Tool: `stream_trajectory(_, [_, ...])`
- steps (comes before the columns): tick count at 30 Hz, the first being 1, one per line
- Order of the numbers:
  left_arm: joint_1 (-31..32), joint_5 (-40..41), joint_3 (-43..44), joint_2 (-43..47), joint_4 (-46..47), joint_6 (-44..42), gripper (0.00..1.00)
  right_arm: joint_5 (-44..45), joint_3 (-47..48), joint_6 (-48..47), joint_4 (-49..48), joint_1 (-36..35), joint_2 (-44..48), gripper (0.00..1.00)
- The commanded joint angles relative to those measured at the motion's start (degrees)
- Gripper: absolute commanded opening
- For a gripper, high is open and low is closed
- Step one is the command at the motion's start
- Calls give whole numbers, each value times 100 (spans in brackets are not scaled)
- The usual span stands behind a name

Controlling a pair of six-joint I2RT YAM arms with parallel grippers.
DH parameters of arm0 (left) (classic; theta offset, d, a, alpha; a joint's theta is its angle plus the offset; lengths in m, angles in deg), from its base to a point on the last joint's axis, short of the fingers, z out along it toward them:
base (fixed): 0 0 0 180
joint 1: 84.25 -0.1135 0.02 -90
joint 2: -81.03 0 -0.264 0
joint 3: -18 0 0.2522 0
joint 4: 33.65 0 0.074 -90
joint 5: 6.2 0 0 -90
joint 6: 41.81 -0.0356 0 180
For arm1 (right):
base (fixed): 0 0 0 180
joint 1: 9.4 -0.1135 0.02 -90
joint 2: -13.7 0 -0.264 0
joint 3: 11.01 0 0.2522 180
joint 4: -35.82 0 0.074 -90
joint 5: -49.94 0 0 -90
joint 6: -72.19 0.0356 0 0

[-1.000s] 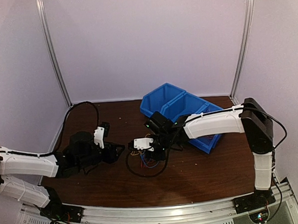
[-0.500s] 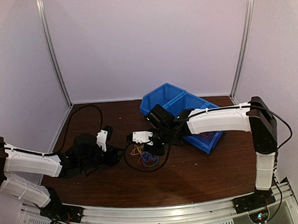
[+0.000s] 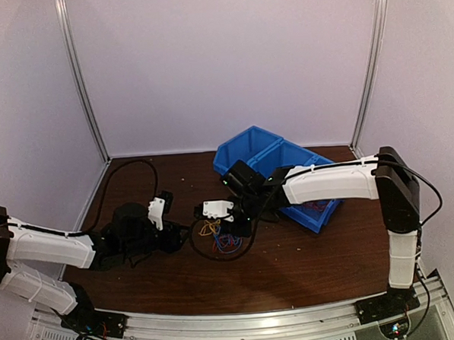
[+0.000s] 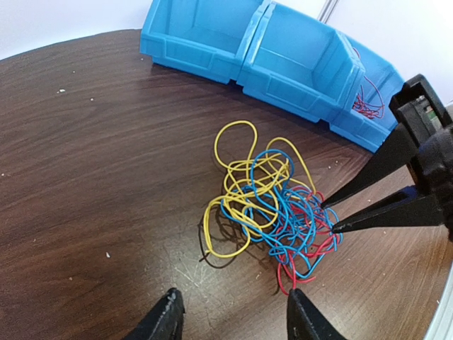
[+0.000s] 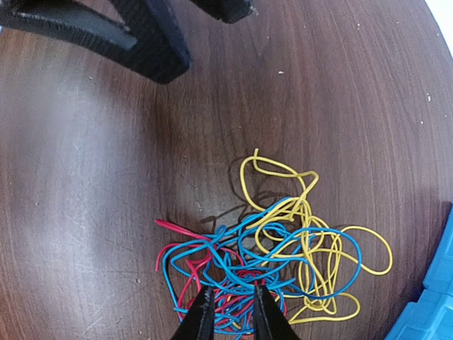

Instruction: Untangle the cables

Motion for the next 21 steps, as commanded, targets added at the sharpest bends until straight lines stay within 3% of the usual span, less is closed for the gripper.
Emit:
stream_trajectory(1, [18, 23, 102, 89, 253, -107, 51, -286, 177, -46, 330, 68, -152, 23])
stream_trajectory(4, [17, 32, 78, 81, 271, -100, 51, -547, 108, -207, 431, 67, -94, 28])
stream_trajectory(11, [18, -29, 66, 0, 386, -80, 51, -312, 205, -127, 449, 67, -289, 27])
stream_trajectory(21, [18, 4, -16, 106, 362, -73, 51, -212, 406, 13, 439, 72, -377, 3])
